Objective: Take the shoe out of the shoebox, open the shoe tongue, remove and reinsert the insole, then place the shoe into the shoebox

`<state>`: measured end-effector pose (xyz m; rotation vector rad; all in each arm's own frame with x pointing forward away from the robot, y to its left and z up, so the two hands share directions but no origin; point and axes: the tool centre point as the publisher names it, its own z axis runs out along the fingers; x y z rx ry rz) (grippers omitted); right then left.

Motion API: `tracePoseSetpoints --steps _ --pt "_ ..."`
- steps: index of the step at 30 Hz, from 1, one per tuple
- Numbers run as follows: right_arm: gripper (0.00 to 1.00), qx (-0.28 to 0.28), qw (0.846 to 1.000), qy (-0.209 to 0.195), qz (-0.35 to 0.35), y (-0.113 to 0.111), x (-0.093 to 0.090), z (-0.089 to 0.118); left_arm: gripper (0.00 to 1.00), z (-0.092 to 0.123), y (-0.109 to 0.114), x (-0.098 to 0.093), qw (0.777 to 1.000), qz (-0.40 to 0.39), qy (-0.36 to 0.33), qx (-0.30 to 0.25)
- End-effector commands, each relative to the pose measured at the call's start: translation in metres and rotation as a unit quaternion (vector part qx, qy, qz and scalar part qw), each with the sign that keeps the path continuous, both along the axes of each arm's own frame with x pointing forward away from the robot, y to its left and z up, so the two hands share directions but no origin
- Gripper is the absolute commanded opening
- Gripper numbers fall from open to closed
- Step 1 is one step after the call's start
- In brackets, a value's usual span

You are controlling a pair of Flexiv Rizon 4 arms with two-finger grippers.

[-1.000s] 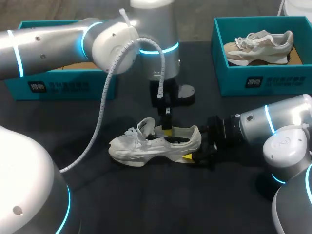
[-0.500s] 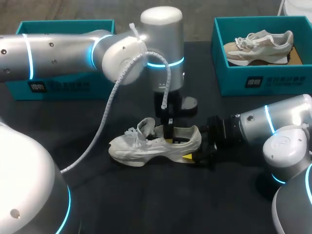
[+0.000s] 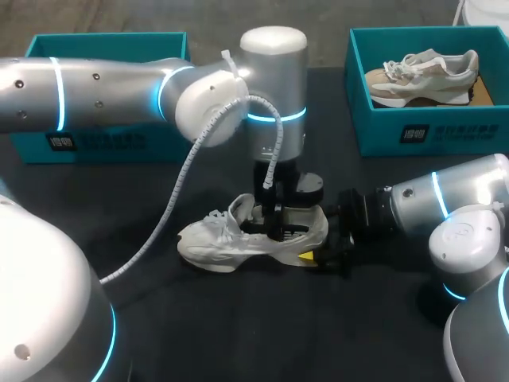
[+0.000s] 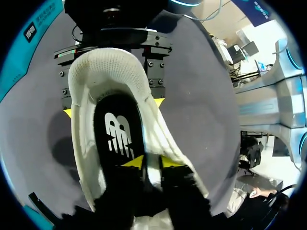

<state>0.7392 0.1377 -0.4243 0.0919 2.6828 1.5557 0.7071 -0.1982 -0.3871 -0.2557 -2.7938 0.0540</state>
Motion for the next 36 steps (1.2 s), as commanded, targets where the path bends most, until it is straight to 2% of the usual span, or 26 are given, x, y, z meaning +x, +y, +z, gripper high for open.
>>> tracePoseSetpoints --steps 1,4,8,10,11,12,13,19,20,22,23,25,31,36 --pt "0.00 -0.003 1.000 0.000 -0.001 0.001 -0.003 -0.002 0.85 -0.007 -0.003 -0.001 1.000 -0.003 -0.002 0.002" --pt "0.00 -0.003 1.000 0.000 -0.001 0.001 -0.003 -0.002 0.93 -0.010 -0.003 -0.001 1.000 -0.009 -0.010 0.001" --pt "0.00 -0.003 1.000 0.000 -0.001 0.001 -0.003 -0.002 0.88 -0.017 -0.002 0.001 1.000 -0.014 -0.020 0.008" --pt "0.00 -0.003 1.000 0.000 -0.001 0.001 -0.003 -0.002 0.62 -0.019 -0.002 0.002 1.000 -0.014 -0.027 0.005" --pt "0.00 -0.003 1.000 0.000 -0.001 0.001 -0.003 -0.002 0.57 -0.020 -0.002 0.004 0.999 -0.012 -0.031 0.005" --pt "0.00 -0.003 1.000 0.000 -0.001 0.001 -0.003 -0.002 0.58 -0.021 -0.002 0.005 0.999 -0.011 -0.035 0.004" --pt "0.00 -0.003 1.000 0.000 -0.001 0.001 -0.003 -0.002 0.49 -0.022 -0.002 0.006 0.999 -0.011 -0.035 0.003" --pt "0.00 -0.003 1.000 0.000 -0.001 0.001 -0.003 -0.002 0.31 -0.026 -0.001 0.008 0.998 -0.013 -0.054 0.006" --pt "0.00 -0.003 1.000 0.000 -0.001 0.001 -0.003 -0.002 0.21 -0.027 -0.001 0.007 0.998 -0.014 -0.060 0.007" --pt "0.00 -0.003 1.000 0.000 -0.001 0.001 -0.003 -0.002 0.17 -0.030 -0.001 0.006 0.998 -0.017 -0.066 0.013" --pt "0.00 -0.003 1.000 0.000 -0.001 0.001 -0.003 -0.002 0.09 -0.031 -0.001 0.006 0.997 -0.017 -0.070 0.013" --pt "0.00 -0.003 1.000 0.000 -0.001 0.001 -0.003 -0.002 0.00 -0.032 -0.001 0.005 0.997 -0.017 -0.076 0.014" --pt "0.00 -0.003 1.000 0.000 -0.001 0.001 -0.003 -0.002 0.00 -0.030 0.002 0.007 0.996 -0.011 -0.086 0.005" --pt "0.00 -0.003 1.000 0.000 -0.001 0.001 -0.003 -0.002 0.00 -0.020 0.005 0.012 0.996 -0.009 -0.083 0.001"
